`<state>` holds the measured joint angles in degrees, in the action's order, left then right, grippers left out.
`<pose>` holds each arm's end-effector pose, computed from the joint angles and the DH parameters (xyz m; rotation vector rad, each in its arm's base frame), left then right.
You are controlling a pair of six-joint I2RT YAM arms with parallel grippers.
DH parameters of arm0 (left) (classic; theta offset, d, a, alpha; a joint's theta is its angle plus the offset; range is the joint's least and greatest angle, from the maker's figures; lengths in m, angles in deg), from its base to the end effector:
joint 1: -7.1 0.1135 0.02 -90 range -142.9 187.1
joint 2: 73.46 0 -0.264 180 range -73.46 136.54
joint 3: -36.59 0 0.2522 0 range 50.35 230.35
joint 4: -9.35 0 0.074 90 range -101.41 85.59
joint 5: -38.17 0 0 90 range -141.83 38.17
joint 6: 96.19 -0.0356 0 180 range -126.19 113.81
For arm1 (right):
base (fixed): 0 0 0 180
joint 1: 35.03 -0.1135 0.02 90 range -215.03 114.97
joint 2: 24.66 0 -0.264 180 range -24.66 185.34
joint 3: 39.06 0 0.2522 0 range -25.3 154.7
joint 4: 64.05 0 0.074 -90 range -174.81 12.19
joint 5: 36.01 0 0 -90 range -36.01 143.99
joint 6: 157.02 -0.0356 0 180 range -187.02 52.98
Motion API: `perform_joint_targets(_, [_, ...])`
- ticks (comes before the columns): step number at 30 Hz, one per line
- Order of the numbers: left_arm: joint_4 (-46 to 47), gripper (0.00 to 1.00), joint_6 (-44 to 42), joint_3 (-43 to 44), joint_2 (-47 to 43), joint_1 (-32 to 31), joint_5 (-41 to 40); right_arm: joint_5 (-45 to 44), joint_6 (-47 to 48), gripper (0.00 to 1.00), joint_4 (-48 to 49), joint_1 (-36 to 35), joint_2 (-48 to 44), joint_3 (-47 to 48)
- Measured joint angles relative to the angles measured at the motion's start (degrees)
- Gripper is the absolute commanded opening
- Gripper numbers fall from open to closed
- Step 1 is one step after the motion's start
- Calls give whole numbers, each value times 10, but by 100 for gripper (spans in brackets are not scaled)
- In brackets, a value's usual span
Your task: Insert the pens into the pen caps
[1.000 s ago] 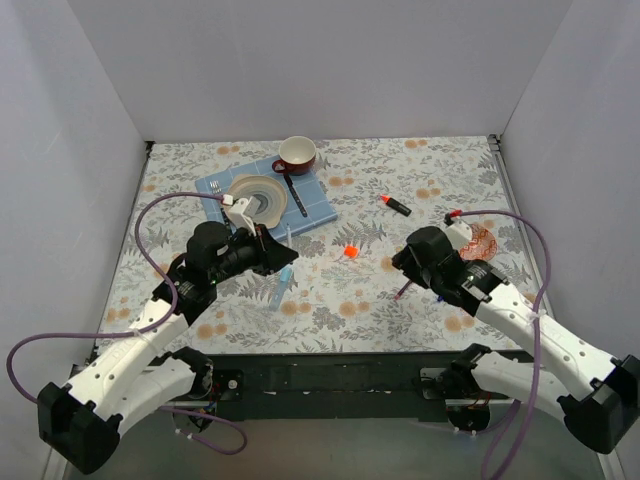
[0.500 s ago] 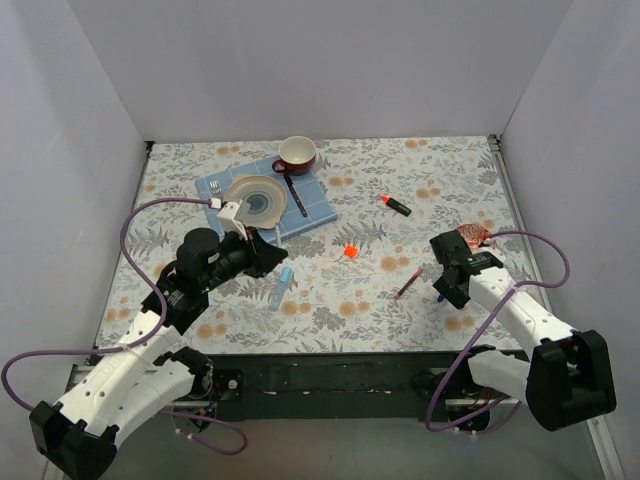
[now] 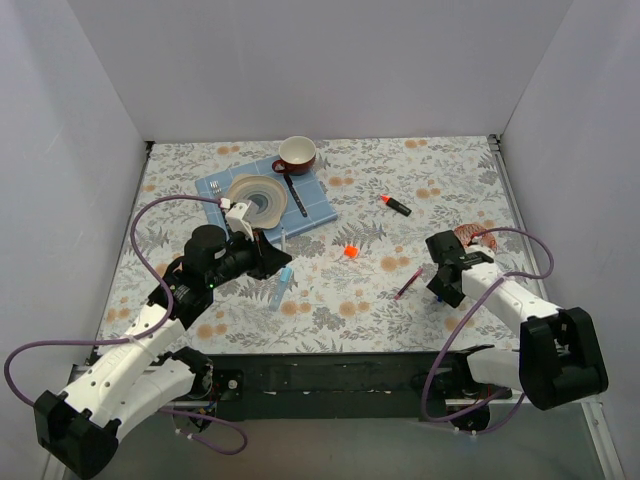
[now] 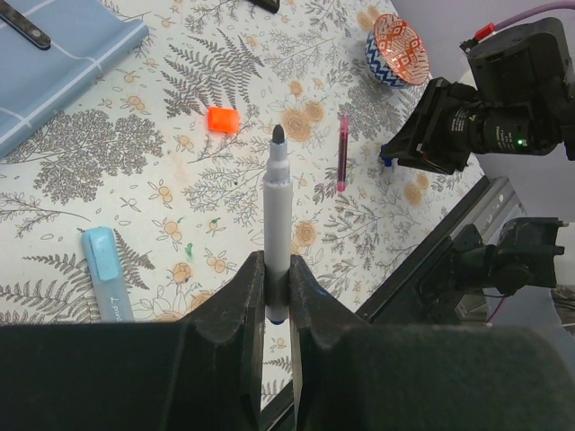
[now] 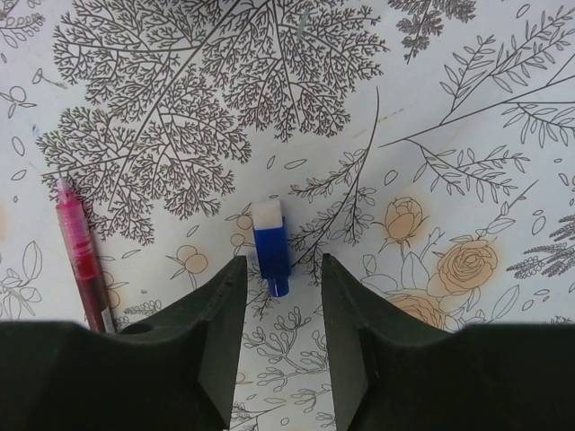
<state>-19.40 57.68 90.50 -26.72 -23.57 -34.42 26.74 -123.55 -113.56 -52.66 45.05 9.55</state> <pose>0.1577 -0.1059 0.2975 -0.4065 2.1600 -1.3188 0.1944 0.0447 0.1707 0.9602 2.3980 -0.2332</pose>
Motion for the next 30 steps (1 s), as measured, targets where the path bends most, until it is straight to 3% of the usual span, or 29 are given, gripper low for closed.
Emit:
perform_joint_targets(8, [0,0,0,0,0,0,5,-15,4,42,15,0,34,3])
perform_joint_targets(18, [22,0,0,2,14,1,52,-20,8,24,29,0,49,11])
perform_joint_targets(24, [38,0,1,100,137,0,96,-19,5,17,60,0,10,-22])
perform_joint_targets(27, [56,0,7,172,209,0,108,-21,-6,11,72,0,-8,-38])
perform_joint_targets(28, [61,0,9,193,233,0,113,-22,-10,2,76,0,-14,-44])
perform_joint_targets(30, [82,0,15,219,279,1,137,-23,-16,1,83,0,-26,-52])
